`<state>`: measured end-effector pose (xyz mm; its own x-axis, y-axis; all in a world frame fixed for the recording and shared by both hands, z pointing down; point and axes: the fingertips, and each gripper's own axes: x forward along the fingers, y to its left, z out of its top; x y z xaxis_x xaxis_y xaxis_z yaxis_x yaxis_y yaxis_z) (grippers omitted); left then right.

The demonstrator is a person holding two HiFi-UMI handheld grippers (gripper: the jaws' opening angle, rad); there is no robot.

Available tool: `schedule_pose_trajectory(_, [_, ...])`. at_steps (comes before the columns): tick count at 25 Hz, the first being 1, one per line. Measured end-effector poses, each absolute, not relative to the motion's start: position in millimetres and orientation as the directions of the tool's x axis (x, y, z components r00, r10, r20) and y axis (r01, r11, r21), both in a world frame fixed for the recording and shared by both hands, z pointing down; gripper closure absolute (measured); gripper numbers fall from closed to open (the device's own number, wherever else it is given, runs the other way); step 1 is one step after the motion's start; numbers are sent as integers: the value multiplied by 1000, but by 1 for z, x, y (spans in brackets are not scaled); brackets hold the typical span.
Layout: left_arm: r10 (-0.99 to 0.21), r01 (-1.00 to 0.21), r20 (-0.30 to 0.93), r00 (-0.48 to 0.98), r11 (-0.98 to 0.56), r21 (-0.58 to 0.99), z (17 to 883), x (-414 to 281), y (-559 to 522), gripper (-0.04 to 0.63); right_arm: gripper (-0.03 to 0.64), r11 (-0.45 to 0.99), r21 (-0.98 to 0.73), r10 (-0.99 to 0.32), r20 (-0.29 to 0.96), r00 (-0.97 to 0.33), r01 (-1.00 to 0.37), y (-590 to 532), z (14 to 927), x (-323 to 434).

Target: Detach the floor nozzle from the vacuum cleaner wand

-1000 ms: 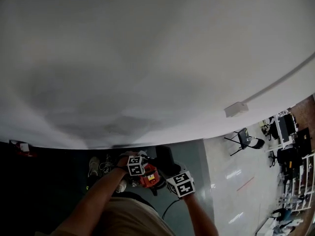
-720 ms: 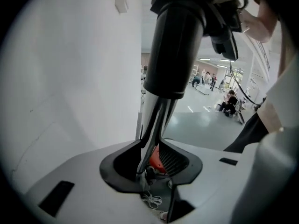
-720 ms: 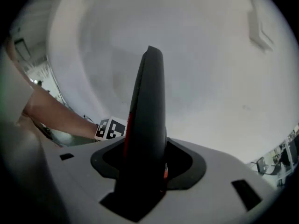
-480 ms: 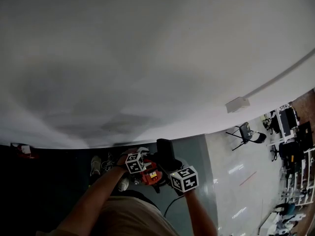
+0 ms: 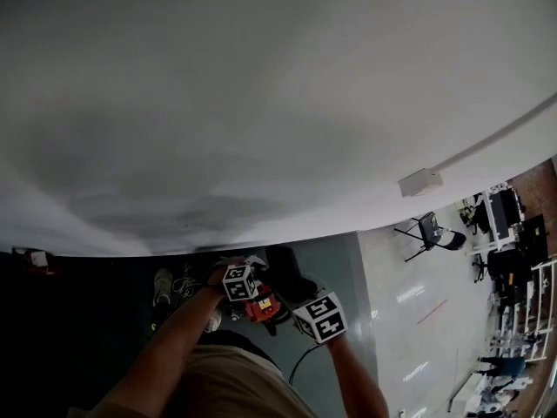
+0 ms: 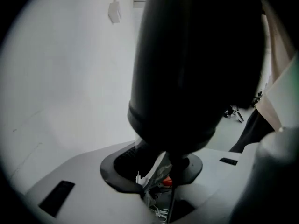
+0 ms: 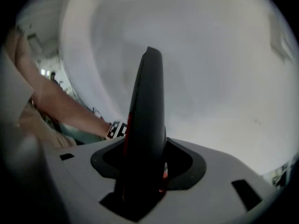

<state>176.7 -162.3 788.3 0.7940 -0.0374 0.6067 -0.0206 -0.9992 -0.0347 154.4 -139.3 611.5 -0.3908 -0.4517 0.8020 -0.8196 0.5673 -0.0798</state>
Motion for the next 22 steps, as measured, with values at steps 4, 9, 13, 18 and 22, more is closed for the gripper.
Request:
schedule_pose_trajectory(4, [20,70,600,800,-996,-61,785,182,-153,471,388,647,-154,-355,806,-474,-747,-144,611,171])
schedule_pose_trajectory(9, [10,57,592,806,-997,-61,787,174,-155,471,388,600,-97,-446,784,-433,-794,-140,610,161])
schedule_pose_trajectory(13, [-15,12,609,793,-999,-41,788,181,-167,471,390,532,-77,-507,769,-390,-843,-148,604,163])
schedule_pose_trajectory(18, [26,62,604,797,-997,-38,788,189,-163,471,390,575,-218,-417,751,-512,-789,-152,607,187])
schedule_pose_trajectory(22, [59,105,599,798,-994,-42,789,188,-157,471,390,607,-31,-480,782,-398,-794,-138,603,163])
